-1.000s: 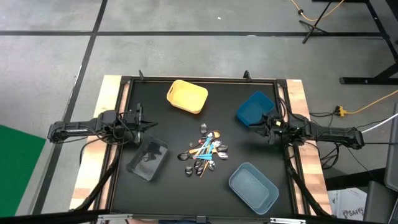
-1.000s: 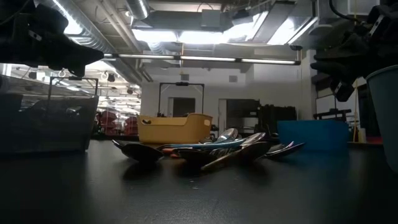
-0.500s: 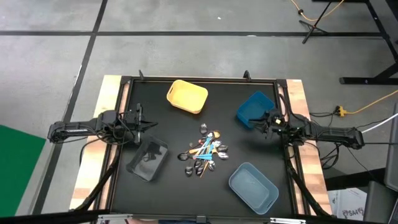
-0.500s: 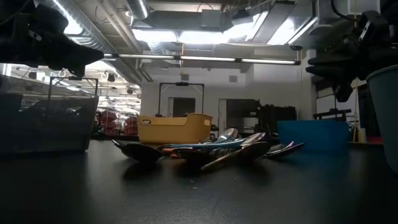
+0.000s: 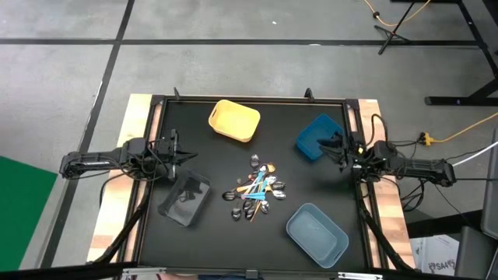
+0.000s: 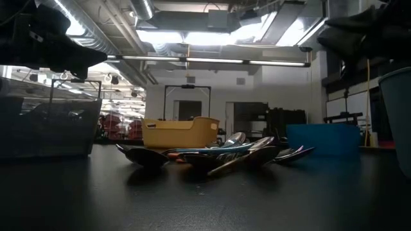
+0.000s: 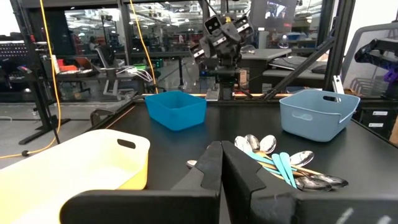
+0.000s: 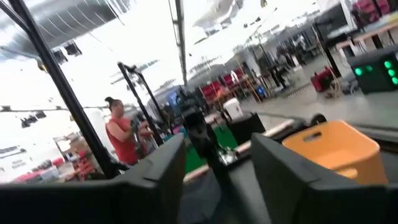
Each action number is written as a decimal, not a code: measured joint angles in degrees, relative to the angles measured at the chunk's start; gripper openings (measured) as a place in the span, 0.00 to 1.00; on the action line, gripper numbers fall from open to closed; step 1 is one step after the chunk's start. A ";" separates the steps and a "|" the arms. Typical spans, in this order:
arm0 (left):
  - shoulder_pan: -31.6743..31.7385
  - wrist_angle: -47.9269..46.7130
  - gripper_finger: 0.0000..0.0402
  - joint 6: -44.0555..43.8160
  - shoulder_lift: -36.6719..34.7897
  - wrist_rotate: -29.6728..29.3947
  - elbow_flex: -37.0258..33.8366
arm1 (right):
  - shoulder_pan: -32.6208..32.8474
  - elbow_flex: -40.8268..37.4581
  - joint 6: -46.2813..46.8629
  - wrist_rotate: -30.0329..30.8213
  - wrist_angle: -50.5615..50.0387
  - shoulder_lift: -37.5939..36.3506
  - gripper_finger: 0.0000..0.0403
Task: Sort silverware by color (type)
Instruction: Put the light blue spoon into the blue bin
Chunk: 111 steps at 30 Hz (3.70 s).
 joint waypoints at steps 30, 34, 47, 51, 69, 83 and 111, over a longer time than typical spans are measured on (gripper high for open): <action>-0.01 0.00 0.00 -0.01 0.01 0.01 0.00 | 0.06 38.77 -21.48 -11.77 -8.71 64.92 0.53; -0.01 0.00 0.00 -0.02 0.01 0.01 0.00 | 0.04 44.63 -27.40 -12.10 -15.29 71.14 0.53; 0.01 3.36 0.00 -1.39 -0.01 -0.01 -0.04 | 0.02 54.96 -36.03 -12.09 -23.93 81.75 0.53; 0.00 5.79 0.00 -4.56 0.01 -0.02 -0.04 | -0.02 55.28 -36.05 -12.09 -24.32 81.81 0.53; -0.01 6.13 0.00 -4.94 0.01 -4.41 -0.04 | 6.40 55.32 -35.79 -8.71 -14.74 87.97 0.53; -0.01 5.76 0.00 -4.94 0.01 -4.28 -0.04 | 11.82 57.01 -31.37 -6.39 -8.41 95.45 0.53; -0.01 4.68 0.00 -4.92 0.01 -4.28 -0.03 | 17.22 60.28 -27.88 4.04 -15.96 103.29 0.53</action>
